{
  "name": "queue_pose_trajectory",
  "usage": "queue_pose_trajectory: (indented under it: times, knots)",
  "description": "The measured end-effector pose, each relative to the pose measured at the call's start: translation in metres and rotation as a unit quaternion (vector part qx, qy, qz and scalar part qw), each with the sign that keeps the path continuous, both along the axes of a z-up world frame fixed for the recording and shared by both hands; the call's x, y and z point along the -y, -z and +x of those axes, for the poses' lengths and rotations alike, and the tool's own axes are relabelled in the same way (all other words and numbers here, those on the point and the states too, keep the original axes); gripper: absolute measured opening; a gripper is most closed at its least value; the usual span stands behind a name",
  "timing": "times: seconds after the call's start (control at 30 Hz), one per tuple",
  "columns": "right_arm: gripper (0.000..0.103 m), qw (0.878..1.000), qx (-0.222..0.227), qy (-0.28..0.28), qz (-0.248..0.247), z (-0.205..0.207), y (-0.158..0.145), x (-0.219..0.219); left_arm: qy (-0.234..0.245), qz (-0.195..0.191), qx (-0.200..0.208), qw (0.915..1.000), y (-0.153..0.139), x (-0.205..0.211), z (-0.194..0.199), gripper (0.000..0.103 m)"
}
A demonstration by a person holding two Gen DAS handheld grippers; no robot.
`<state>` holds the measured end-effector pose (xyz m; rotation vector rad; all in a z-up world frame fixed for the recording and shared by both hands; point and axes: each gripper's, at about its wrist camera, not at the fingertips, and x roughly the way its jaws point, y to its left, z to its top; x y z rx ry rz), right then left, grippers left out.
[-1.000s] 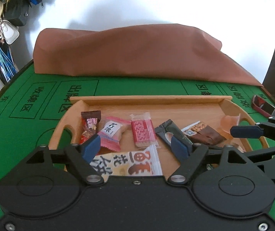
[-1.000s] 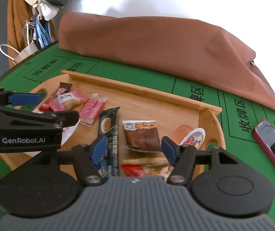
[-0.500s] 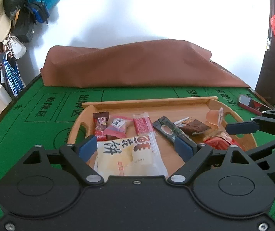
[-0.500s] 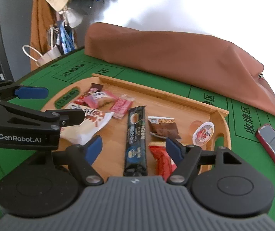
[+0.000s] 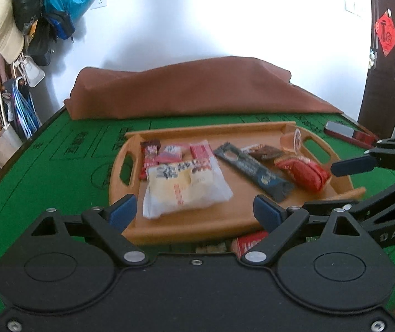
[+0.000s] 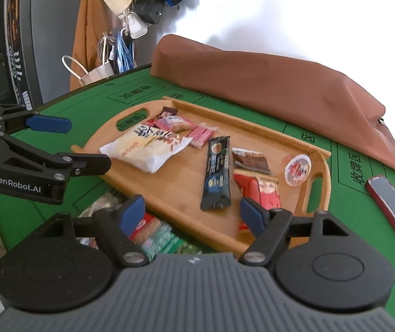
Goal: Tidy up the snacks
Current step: 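Move both tools back toward the snack pile in front of the tray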
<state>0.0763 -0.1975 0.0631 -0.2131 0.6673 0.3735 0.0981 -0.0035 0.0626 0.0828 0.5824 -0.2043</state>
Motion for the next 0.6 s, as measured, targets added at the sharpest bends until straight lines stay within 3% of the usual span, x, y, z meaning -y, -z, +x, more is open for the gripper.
queue_pose_trajectory:
  times: [0.13, 0.23, 0.3, 0.37, 0.6]
  knots:
    - [0.084, 1.0, -0.005, -0.009, -0.006, -0.014, 0.008, 0.004, -0.001, -0.006, -0.016, 0.9999, 0.011, -0.005, -0.011, 0.088]
    - [0.084, 1.0, -0.012, -0.023, -0.013, -0.022, 0.014, 0.005, -0.001, -0.011, -0.034, 0.9994, 0.019, -0.01, -0.017, 0.079]
    - [0.084, 0.999, -0.017, -0.031, -0.015, -0.026, 0.018, 0.004, 0.001, -0.016, -0.045, 0.9989, 0.023, -0.011, -0.019, 0.065]
    - [0.084, 0.999, -0.02, -0.041, -0.021, -0.03, 0.021, 0.002, 0.003, -0.024, -0.058, 0.998, 0.028, -0.013, -0.022, 0.058]
    - [0.083, 0.997, -0.032, -0.046, -0.043, -0.025, 0.039, -0.008, 0.008, -0.025, -0.089, 0.9957, 0.046, -0.006, -0.018, 0.047]
